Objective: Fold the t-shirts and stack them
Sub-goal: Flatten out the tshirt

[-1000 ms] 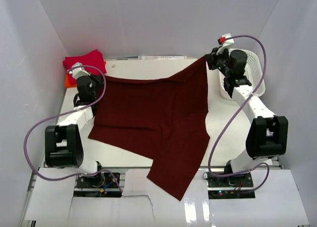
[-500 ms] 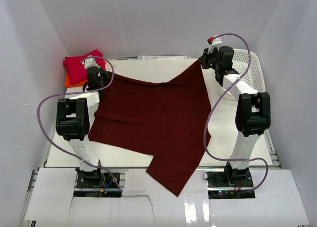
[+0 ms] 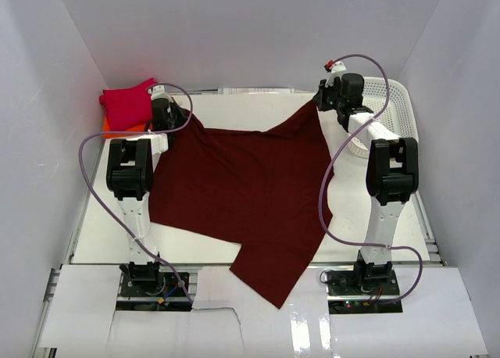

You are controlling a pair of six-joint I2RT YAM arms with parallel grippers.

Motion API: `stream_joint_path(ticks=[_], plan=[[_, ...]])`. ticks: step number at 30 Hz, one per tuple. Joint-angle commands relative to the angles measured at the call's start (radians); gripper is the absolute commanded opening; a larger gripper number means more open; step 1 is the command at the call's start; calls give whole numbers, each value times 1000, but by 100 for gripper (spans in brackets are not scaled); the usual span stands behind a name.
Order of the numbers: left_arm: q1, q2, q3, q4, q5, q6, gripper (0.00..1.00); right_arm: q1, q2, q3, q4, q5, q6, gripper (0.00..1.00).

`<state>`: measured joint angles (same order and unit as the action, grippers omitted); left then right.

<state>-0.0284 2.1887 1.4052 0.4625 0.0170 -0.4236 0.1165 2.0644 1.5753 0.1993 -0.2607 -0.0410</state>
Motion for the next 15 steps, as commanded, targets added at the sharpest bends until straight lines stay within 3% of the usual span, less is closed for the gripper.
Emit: stream_joint_path(ticks=[1,6,15], plan=[[2,-7,57,-4,20,19,0,-28,25,75,-23,20,-17,8],[4,-14,52,-12,-2,39,0,-58,77,166,-58,12,-8,8],[5,-18,46,-25,-68,85,0,-66,88,170,-61,9,-2,8]])
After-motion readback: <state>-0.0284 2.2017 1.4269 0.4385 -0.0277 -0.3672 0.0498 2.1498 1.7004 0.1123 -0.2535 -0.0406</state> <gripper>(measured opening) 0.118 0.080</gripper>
